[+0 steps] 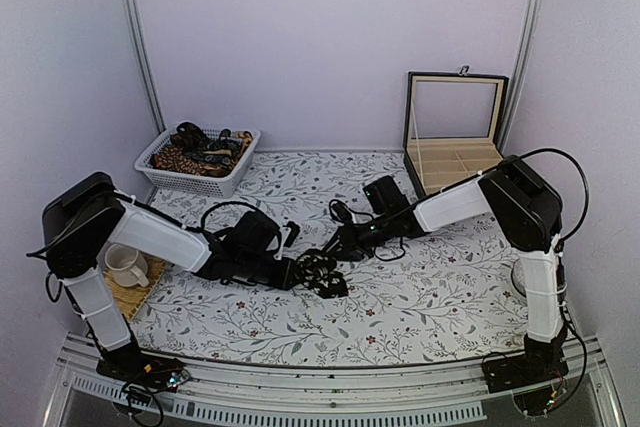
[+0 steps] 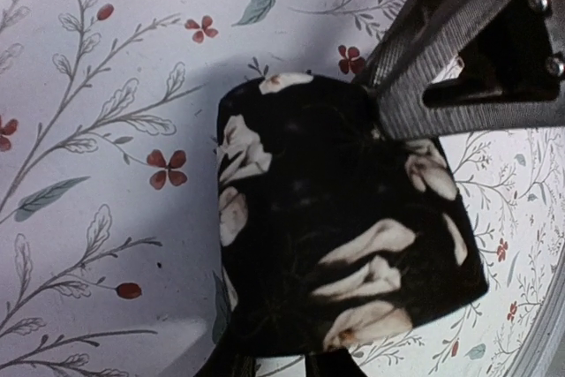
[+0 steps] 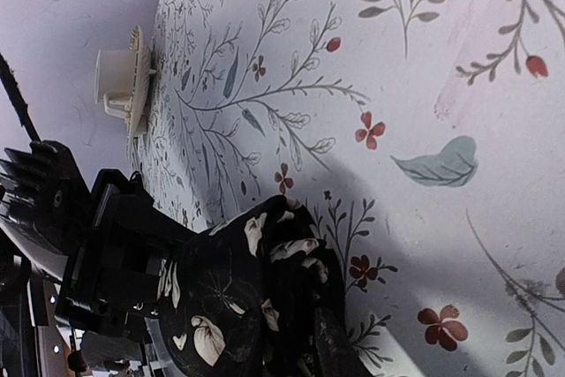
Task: Roll the ties
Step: Roll the tie at the center of the board.
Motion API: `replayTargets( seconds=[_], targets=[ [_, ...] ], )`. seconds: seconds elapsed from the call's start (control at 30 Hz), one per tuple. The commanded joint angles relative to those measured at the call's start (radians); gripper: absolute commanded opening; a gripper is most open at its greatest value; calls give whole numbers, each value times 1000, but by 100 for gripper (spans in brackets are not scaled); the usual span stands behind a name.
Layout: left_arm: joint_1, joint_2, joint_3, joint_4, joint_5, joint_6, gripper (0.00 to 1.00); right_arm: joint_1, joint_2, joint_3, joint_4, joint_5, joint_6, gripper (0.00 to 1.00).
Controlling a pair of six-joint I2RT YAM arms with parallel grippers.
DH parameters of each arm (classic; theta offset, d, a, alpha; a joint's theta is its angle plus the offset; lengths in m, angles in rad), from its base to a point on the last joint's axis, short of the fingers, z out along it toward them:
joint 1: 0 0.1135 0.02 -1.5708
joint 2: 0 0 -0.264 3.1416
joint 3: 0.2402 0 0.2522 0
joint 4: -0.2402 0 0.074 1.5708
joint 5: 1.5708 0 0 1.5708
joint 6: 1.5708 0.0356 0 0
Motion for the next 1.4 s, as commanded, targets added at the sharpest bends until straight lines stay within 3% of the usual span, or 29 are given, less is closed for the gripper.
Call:
replayTargets(
  seconds=[0.0,0.2,0.73,0.93,1.1,1.17,1.27,1.37],
  targets=[
    [-3,37,31,-28,0,-5,19,31,-47,-57,-14,-16,9,19],
    [-3,55,50,-45,5,-4,13,43,-80,-110,45,-49,49,21],
    [-6,57,48,-36,38,-5,14,60,-102,-148,182,-119,149,20],
    [-11,52,53,-38,47,-8,15,105,-130,-98,50,-21,87,20],
    [-12,21,36,-62,24,-10,17,111,-209,-92,-100,177,15,19],
    [-10,6,30,-78,16,-9,23,111,-227,-90,-127,204,-6,20],
    [-11,-24,25,-108,-9,-9,47,112,-232,-85,-135,203,-20,20],
    [-11,-78,8,-132,-46,-13,64,111,-224,-89,-123,195,-15,20]
  ],
)
